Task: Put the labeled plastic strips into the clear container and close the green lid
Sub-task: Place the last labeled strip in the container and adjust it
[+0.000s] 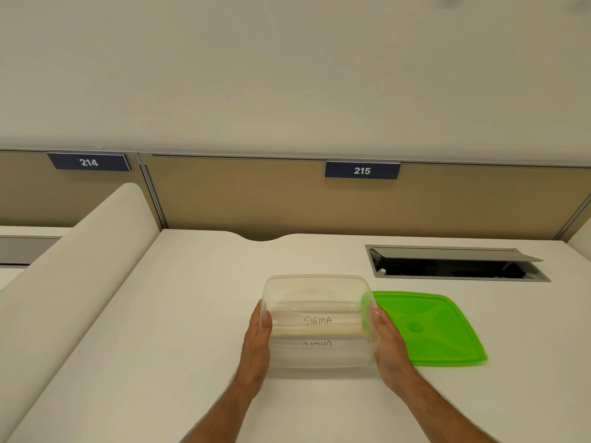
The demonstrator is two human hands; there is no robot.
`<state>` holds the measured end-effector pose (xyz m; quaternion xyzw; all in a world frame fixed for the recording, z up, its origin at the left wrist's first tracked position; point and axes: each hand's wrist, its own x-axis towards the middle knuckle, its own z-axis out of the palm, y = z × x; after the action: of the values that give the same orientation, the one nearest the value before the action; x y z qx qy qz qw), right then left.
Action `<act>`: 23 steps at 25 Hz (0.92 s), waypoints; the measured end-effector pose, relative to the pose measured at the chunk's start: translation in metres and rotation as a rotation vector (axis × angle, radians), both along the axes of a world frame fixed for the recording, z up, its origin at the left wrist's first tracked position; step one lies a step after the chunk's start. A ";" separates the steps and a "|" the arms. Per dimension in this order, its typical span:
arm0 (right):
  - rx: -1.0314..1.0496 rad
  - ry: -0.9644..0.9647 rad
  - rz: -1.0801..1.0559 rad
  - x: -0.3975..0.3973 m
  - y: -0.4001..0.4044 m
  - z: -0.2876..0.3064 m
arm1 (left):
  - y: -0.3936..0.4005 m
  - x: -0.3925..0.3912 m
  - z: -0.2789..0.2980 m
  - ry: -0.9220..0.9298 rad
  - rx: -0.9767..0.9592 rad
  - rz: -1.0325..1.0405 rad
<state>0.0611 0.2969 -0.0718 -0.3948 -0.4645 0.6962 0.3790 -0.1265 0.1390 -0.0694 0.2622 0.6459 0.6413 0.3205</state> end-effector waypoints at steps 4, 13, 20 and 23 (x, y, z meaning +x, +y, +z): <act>0.004 0.013 0.016 -0.001 -0.002 -0.001 | -0.001 -0.001 -0.003 -0.041 0.011 0.022; -0.002 0.079 -0.023 0.009 -0.023 0.001 | -0.023 0.014 0.004 -0.098 0.067 0.051; -0.012 0.063 -0.051 0.031 -0.055 -0.002 | -0.056 0.036 0.005 -0.085 0.055 0.054; -0.003 0.046 -0.054 0.042 -0.069 -0.005 | -0.071 0.045 0.004 -0.082 0.036 0.056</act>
<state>0.1027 0.2283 -0.0772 -0.3917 -0.4438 0.6953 0.4077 -0.0817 0.0683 -0.0654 0.2231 0.6278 0.6717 0.3240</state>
